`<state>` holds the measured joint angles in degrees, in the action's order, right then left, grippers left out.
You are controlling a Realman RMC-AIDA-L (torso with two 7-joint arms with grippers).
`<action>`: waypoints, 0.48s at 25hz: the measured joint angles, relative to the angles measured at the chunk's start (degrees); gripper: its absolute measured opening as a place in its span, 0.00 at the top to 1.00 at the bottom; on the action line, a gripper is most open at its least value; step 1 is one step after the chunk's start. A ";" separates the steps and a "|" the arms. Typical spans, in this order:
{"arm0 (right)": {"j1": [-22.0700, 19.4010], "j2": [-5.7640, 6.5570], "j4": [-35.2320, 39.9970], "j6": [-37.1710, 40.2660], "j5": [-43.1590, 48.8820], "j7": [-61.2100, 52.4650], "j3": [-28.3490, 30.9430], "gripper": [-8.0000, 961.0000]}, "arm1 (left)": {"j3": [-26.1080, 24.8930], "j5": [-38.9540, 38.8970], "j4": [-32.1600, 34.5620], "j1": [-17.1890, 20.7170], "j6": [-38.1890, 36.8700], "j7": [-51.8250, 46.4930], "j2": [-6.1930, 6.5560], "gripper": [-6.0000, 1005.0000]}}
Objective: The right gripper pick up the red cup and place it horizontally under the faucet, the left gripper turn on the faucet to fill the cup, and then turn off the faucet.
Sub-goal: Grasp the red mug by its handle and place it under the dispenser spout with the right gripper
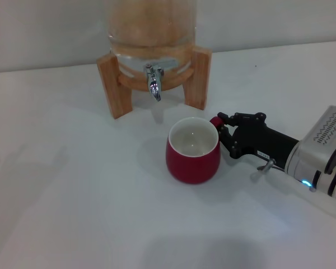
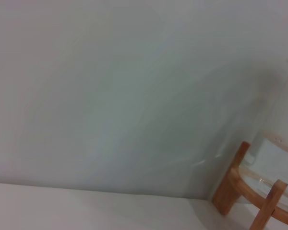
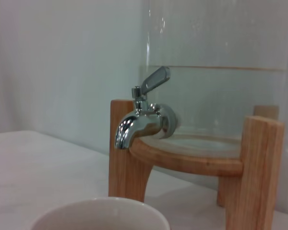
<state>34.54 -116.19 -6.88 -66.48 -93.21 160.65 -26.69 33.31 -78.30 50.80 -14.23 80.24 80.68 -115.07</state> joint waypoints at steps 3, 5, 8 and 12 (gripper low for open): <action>0.25 0.00 -0.28 0.30 0.03 0.07 0.16 0.82 | 0.00 -0.01 0.00 0.00 0.00 0.00 -0.02 0.20; 0.32 0.00 -0.39 0.36 0.05 0.09 0.43 0.82 | 0.00 -0.01 0.00 0.00 0.00 0.00 -0.03 0.20; 0.39 0.00 -0.82 0.52 -0.34 0.06 0.87 0.82 | 0.00 -0.01 0.00 0.00 0.00 0.00 -0.05 0.20; 0.67 0.00 -1.52 1.23 -0.40 0.10 2.30 0.82 | 0.00 -0.01 0.00 0.00 0.00 0.00 -0.07 0.20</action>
<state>35.21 -116.19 -8.40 -65.24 -93.61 160.75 -24.38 33.31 -78.31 50.80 -14.24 80.24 80.68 -115.14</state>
